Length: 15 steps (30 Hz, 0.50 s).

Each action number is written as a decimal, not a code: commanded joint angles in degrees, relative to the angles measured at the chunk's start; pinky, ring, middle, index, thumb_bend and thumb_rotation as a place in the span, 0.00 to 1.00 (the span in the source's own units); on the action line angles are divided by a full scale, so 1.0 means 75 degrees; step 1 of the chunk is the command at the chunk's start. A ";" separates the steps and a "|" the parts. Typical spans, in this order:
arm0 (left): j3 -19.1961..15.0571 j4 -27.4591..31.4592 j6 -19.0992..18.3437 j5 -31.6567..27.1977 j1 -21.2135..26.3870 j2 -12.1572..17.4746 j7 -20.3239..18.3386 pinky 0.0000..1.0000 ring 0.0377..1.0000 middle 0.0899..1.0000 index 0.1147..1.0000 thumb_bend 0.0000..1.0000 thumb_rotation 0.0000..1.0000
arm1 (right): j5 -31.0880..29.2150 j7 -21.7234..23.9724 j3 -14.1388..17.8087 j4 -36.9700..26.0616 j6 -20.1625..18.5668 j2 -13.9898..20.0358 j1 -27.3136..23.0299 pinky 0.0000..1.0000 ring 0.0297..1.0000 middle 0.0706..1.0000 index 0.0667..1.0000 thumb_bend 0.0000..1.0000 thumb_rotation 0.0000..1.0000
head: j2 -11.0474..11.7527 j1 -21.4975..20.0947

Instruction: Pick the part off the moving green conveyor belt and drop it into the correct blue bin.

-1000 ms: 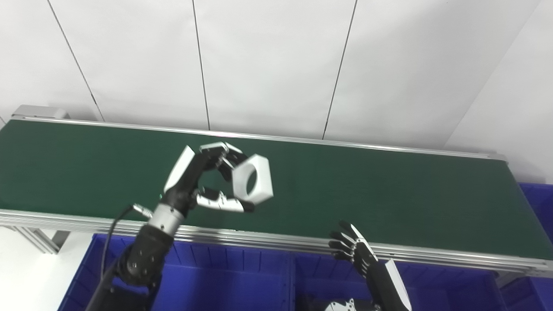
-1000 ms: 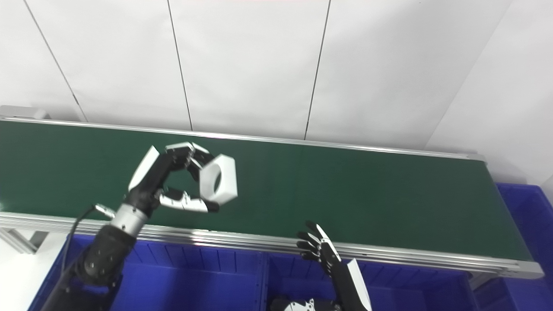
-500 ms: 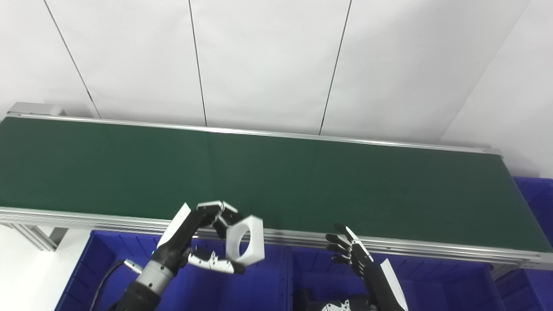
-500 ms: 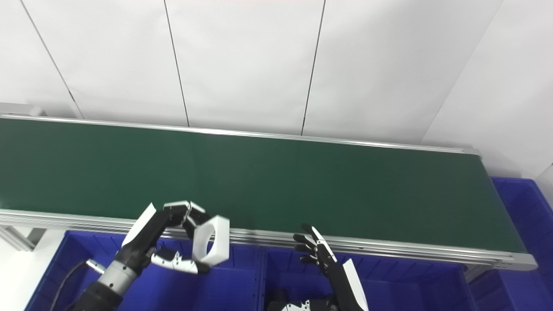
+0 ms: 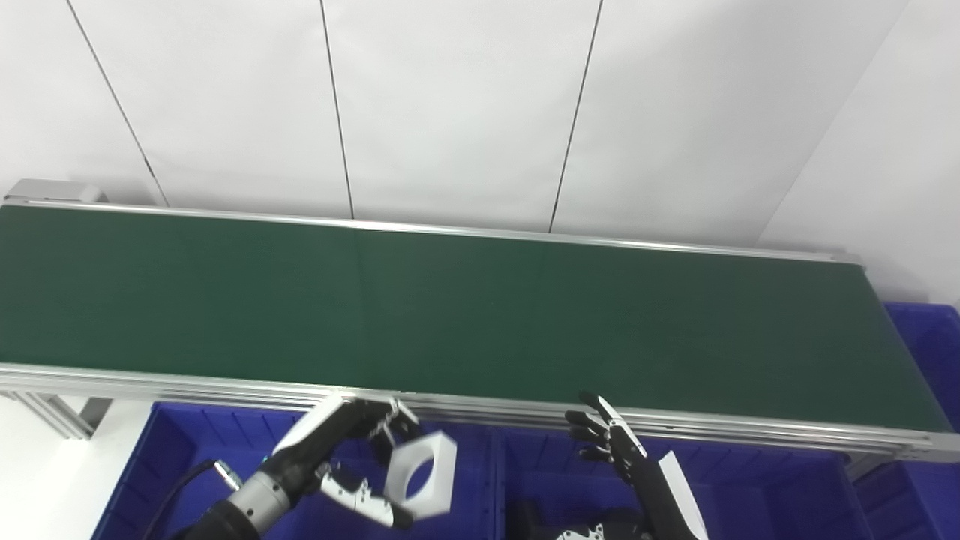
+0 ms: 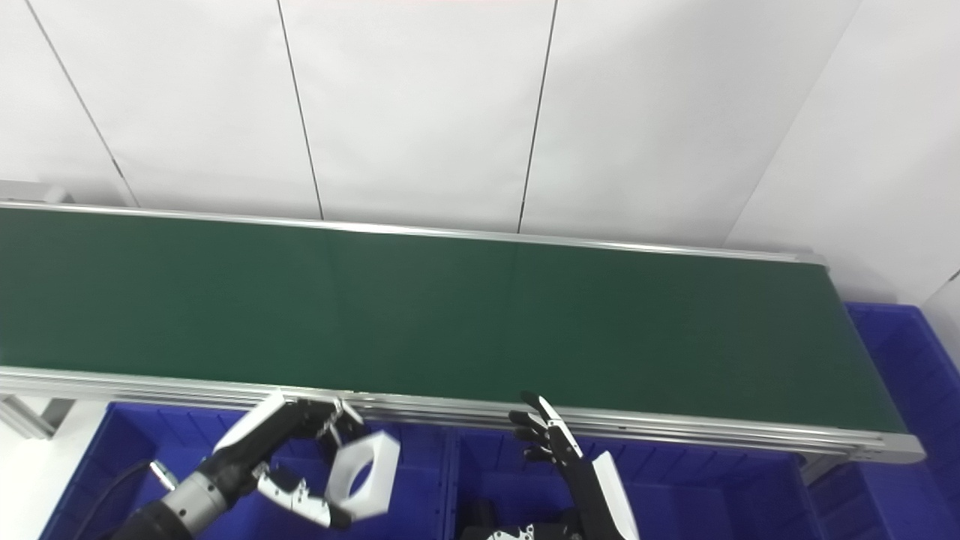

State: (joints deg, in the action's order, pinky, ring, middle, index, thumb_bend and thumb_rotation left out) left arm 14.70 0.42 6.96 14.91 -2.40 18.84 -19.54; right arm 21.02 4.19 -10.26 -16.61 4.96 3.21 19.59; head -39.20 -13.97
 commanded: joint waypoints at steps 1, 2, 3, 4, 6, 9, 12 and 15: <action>0.0046 0.0330 -0.0104 0.0272 0.0164 0.0165 -0.0037 0.46 0.41 0.44 0.46 0.50 0.00 | 0.0043 -0.0083 -0.0062 -0.0348 -0.0015 -0.0083 0.0018 0.74 0.80 0.83 0.91 0.81 0.18 | -0.0031 -0.0067; 0.0125 0.0392 -0.0278 0.0469 0.0177 0.0213 -0.0096 0.46 0.41 0.44 0.46 0.50 0.00 | 0.0062 -0.0088 -0.0072 -0.0351 -0.0010 -0.0078 0.0021 0.74 0.80 0.83 0.91 0.81 0.18 | -0.0041 -0.0078; 0.0176 0.0439 -0.0403 0.0606 0.0184 0.0242 -0.0140 0.47 0.41 0.45 0.46 0.50 0.00 | 0.0076 -0.0094 -0.0080 -0.0352 -0.0006 -0.0074 0.0022 0.74 0.80 0.83 0.91 0.81 0.18 | -0.0041 -0.0078; 0.0250 0.0496 -0.0496 0.0821 0.0199 0.0278 -0.0171 0.47 0.41 0.45 0.46 0.50 0.00 | 0.0087 -0.0077 -0.0085 -0.0361 -0.0043 -0.0060 0.0023 0.74 0.80 0.83 0.91 0.81 0.18 | -0.0055 -0.0079; 0.0354 0.0633 -0.0756 0.1095 0.0217 0.0316 -0.0259 0.49 0.40 0.45 0.46 0.50 0.00 | 0.0137 -0.0032 -0.0096 -0.0396 -0.0150 -0.0026 0.0018 0.74 0.81 0.84 0.92 0.81 0.19 | -0.0064 -0.0084; 0.0459 0.0783 -0.1155 0.1381 0.0246 0.0320 -0.0381 0.50 0.39 0.46 0.48 0.50 0.00 | 0.0237 0.0037 -0.0110 -0.0455 -0.0316 0.0047 -0.0027 0.74 0.81 0.85 0.92 0.81 0.21 | -0.0143 -0.0091; 0.0621 0.0822 -0.1549 0.1612 0.0333 0.0364 -0.0637 0.54 0.58 0.56 0.45 0.51 0.02 | 0.0176 0.0063 -0.0103 -0.0437 -0.0409 0.0103 -0.0071 0.74 0.82 0.85 0.93 0.82 0.21 | -0.0084 -0.0049; 0.0820 0.0824 -0.1985 0.1928 0.0432 0.0390 -0.0853 0.61 0.68 0.71 0.69 0.64 0.01 | 0.0174 0.0041 -0.0085 -0.0425 -0.0516 0.0072 -0.0112 0.75 0.82 0.84 0.92 0.84 0.19 | -0.0031 -0.0066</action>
State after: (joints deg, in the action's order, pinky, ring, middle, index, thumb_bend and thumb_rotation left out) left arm 20.57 4.98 -6.53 28.17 -0.90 21.18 -25.47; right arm 22.28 4.85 -10.96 -18.11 2.00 4.16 19.31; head -39.46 -14.41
